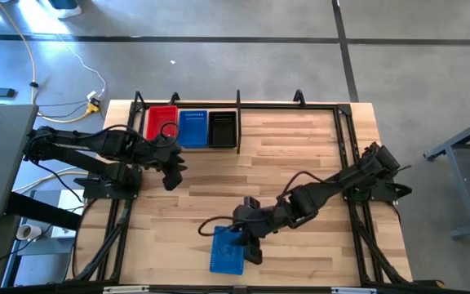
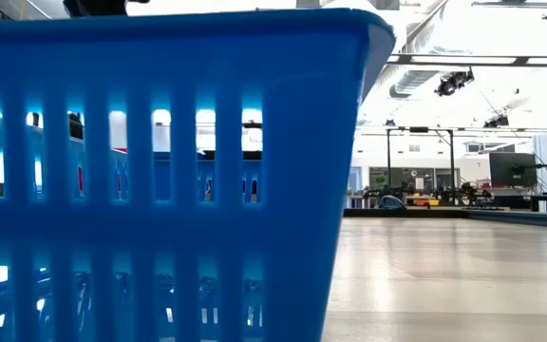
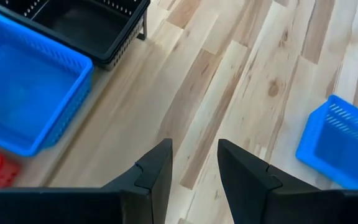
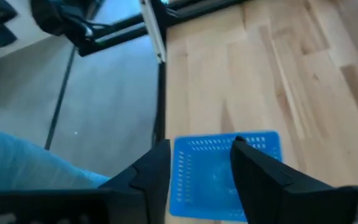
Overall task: Stack baskets on shelf by color
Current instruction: Stack the blue bin on the other blue bin
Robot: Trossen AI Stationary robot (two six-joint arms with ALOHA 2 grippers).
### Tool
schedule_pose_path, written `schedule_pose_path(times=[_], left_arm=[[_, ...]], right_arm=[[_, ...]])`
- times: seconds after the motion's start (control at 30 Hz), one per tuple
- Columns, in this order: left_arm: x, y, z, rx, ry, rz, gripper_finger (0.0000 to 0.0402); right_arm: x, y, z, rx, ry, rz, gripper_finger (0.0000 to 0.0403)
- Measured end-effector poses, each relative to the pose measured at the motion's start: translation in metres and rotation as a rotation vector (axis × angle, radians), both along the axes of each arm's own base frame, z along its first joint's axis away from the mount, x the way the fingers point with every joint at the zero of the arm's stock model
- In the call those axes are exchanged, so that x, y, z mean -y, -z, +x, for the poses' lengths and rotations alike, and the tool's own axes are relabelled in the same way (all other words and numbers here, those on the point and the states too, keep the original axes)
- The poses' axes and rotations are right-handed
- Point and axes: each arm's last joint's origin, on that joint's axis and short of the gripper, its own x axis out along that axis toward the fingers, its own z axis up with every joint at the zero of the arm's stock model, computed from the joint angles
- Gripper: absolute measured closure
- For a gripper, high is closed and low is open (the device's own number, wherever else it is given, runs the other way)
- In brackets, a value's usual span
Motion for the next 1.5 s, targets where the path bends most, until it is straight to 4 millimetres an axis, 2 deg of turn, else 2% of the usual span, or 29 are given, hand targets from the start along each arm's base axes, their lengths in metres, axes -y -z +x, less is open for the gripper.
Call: schedule_pose_path(times=[0.2, 0.5, 0.97, 1.5], left_arm=[[0.0, 0.0, 0.0, 0.011, -0.046, -0.034, 0.0284], [0.0, 0.001, 0.0, 0.01, -0.064, -0.047, 0.0284], [0.0, 0.002, -0.002, -0.009, -0.067, -0.043, 0.0284], [-0.001, 0.004, -0.003, -0.049, -0.076, -0.03, 0.0284]], right_arm=[[-0.023, 0.01, 0.004, 0.044, -0.062, 0.006, 0.0249], [-0.047, 0.039, 0.012, 0.019, -0.086, 0.001, 0.026], [-0.062, 0.094, 0.032, -0.087, -0.12, 0.029, 0.026], [-0.086, 0.138, 0.035, -0.14, -0.152, 0.018, 0.026]])
